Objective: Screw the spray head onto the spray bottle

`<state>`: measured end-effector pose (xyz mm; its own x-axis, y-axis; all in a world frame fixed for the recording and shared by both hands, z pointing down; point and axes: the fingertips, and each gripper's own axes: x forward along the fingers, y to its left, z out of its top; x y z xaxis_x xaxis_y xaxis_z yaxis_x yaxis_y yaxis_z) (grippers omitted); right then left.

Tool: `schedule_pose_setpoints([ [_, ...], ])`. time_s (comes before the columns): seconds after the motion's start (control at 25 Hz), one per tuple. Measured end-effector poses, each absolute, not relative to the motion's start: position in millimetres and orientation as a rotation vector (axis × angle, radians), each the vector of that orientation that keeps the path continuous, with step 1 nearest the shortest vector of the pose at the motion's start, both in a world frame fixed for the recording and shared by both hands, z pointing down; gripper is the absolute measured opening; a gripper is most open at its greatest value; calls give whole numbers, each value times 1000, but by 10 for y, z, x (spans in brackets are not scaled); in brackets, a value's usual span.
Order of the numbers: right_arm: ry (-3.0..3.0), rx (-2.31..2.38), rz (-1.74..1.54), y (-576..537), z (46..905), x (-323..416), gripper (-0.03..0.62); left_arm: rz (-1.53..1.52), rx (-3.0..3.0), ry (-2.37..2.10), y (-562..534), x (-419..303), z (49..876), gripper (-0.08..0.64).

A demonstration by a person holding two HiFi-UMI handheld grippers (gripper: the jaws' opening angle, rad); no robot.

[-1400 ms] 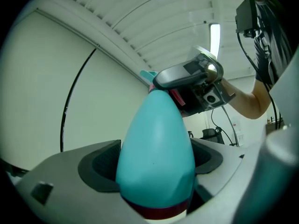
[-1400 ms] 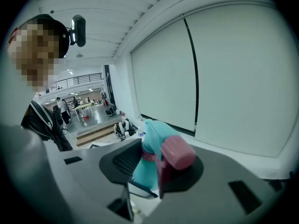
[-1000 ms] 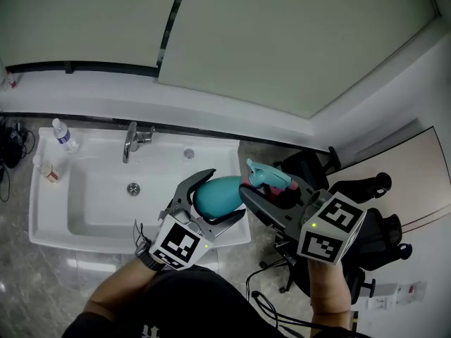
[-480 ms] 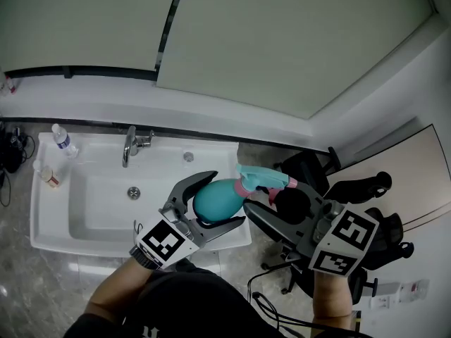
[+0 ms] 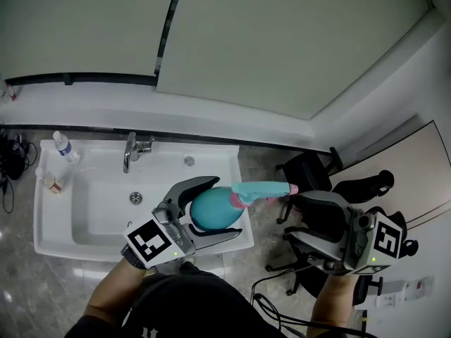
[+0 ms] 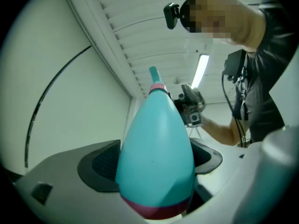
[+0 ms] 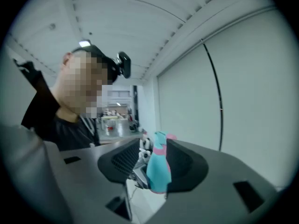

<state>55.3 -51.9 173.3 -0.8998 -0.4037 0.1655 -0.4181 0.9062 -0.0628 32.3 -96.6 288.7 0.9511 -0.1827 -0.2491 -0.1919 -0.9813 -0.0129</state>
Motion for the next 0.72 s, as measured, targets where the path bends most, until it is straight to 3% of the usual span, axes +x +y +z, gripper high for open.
schedule_pose_setpoints([
  [0.24, -3279, 197, 115, -573, 1515, 1017, 155, 435, -3095, -87, -575, 336, 2713, 430],
  [0.48, -3176, -301, 79, -468, 1697, 512, 156, 531, -3156, -534, -226, 286, 2650, 430],
  [0.64, -3041, -568, 69, -257, 1703, 318, 233, 582, -3179, -810, -4, 467, 2485, 430],
  [0.72, -3022, -648, 87, -194, 1647, 322, 238, 612, -3187, -921, 87, 583, 2398, 431],
])
